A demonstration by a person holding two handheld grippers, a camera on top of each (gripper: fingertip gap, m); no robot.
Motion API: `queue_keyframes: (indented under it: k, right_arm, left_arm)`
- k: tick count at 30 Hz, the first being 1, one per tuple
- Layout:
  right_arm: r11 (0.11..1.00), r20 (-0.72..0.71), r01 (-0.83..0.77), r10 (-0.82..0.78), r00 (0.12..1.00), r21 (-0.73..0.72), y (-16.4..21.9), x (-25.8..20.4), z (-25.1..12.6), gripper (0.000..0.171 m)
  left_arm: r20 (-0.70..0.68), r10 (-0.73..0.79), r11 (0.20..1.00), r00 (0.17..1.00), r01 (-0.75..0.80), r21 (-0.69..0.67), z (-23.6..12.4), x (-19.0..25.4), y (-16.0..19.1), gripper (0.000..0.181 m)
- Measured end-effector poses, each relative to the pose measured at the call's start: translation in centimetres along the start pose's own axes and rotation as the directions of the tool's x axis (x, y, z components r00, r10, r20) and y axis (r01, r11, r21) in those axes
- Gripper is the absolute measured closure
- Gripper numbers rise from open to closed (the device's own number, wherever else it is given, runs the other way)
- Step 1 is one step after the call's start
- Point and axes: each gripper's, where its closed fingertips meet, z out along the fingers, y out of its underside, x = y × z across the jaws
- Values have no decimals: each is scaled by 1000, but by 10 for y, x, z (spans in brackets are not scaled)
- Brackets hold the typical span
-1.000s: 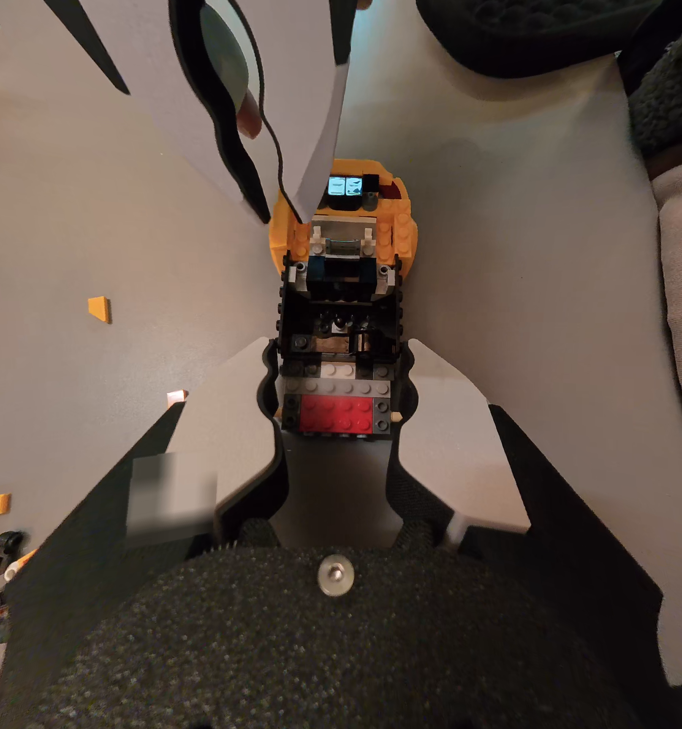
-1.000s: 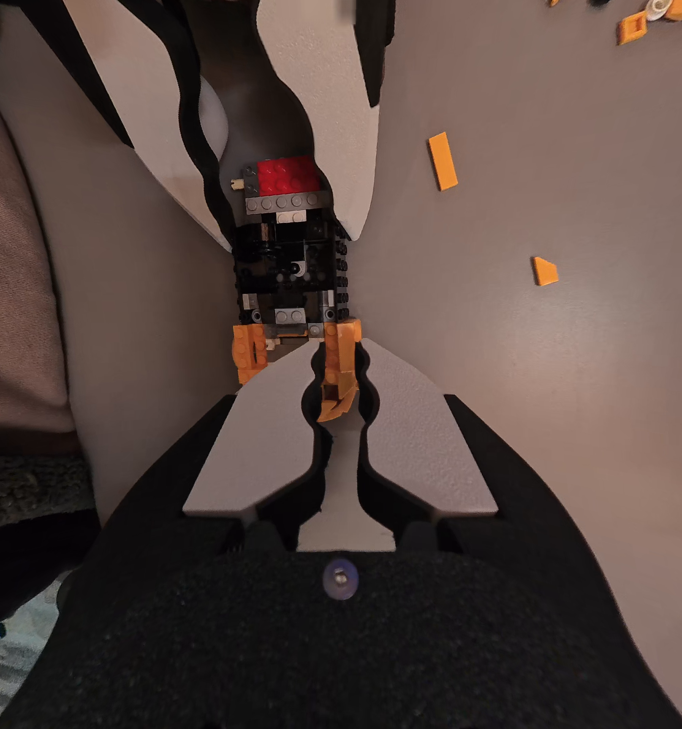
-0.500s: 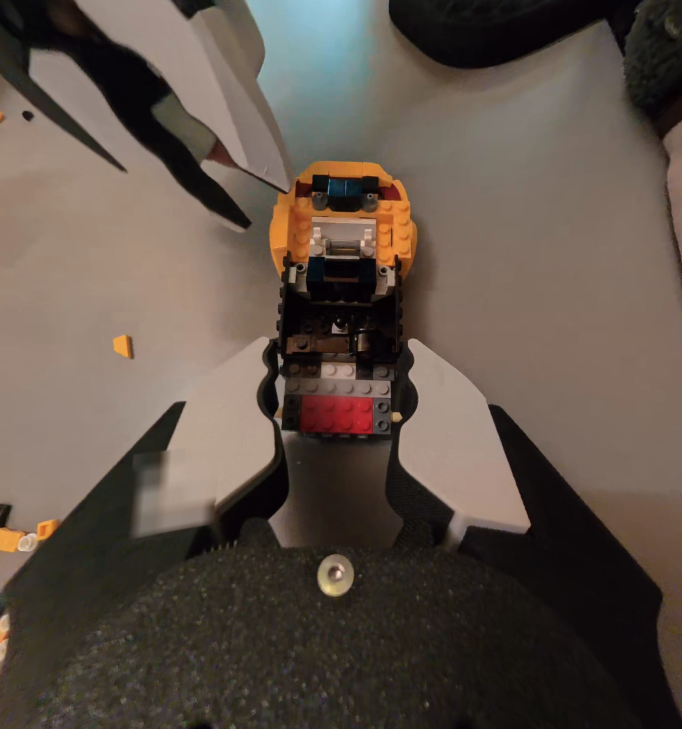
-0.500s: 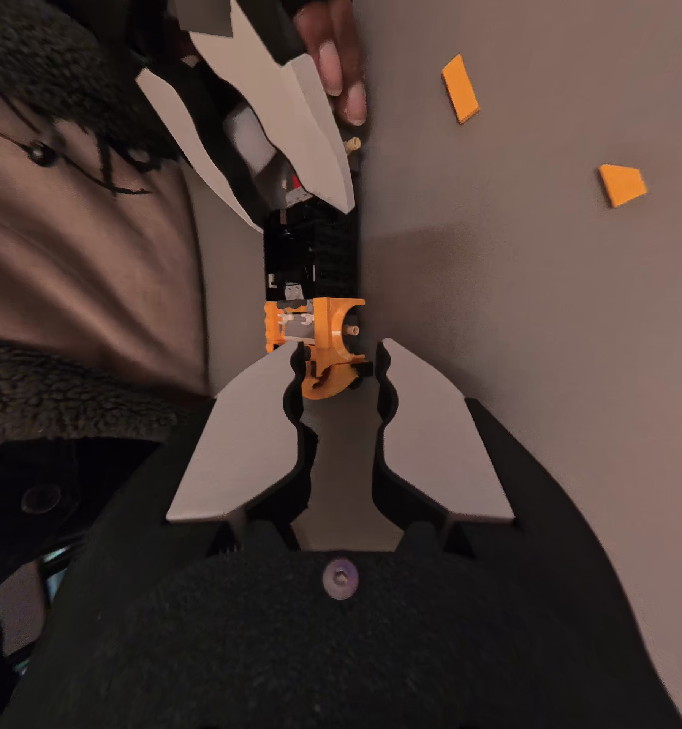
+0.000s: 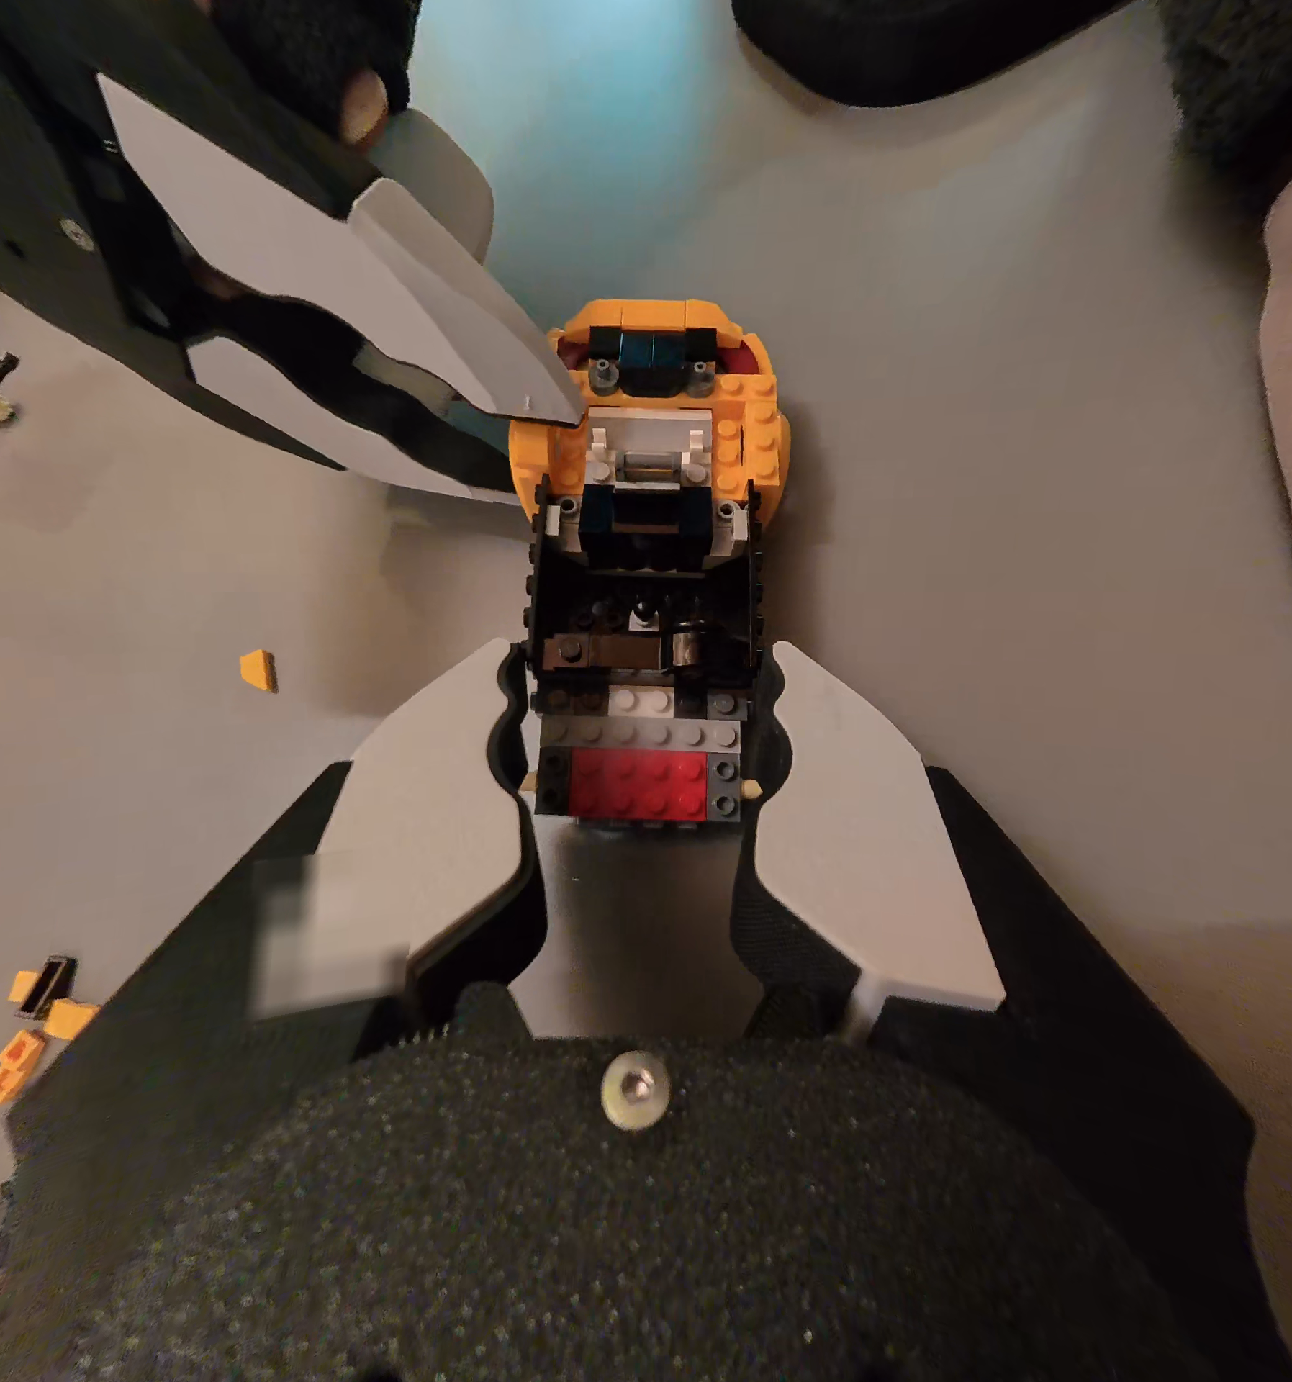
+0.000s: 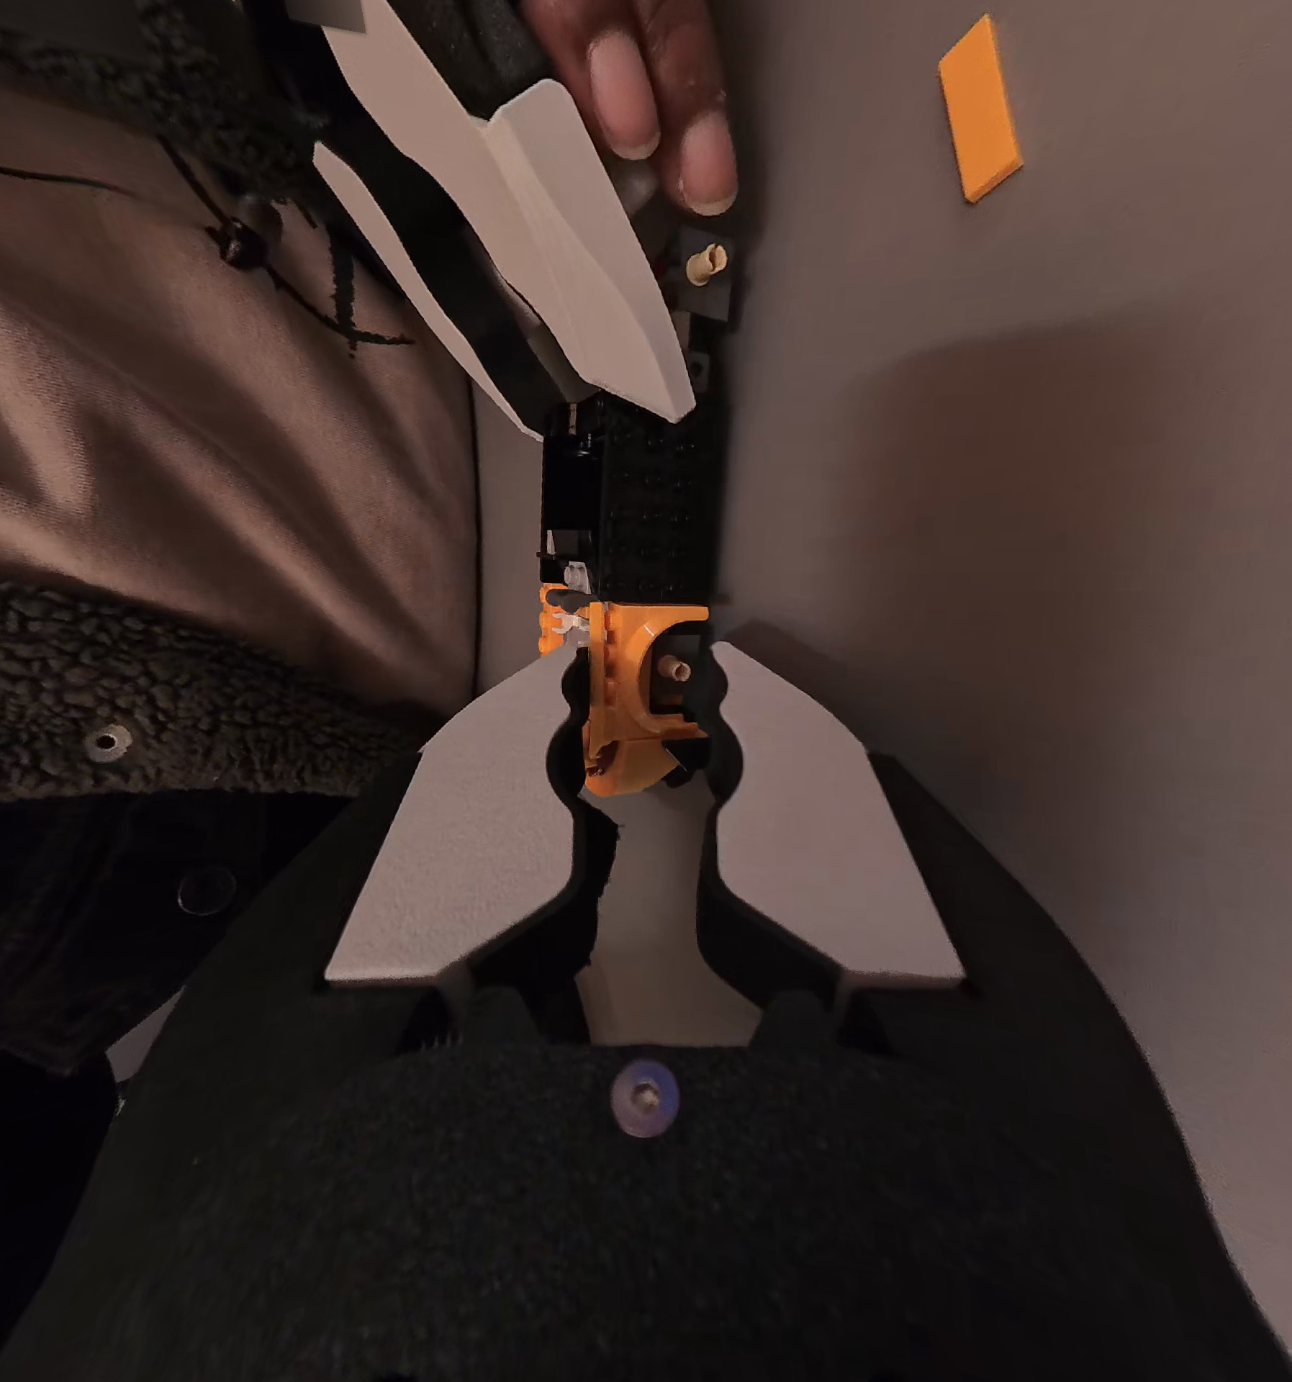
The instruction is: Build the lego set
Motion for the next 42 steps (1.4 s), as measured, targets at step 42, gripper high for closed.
queue_keyframes:
  k: [42]
  right_arm:
    - [992,122,-120,115,986,34,7,-3,9,145]
  left_arm:
    - [34,100,995,994,-99,-17,1,3,-3,124]
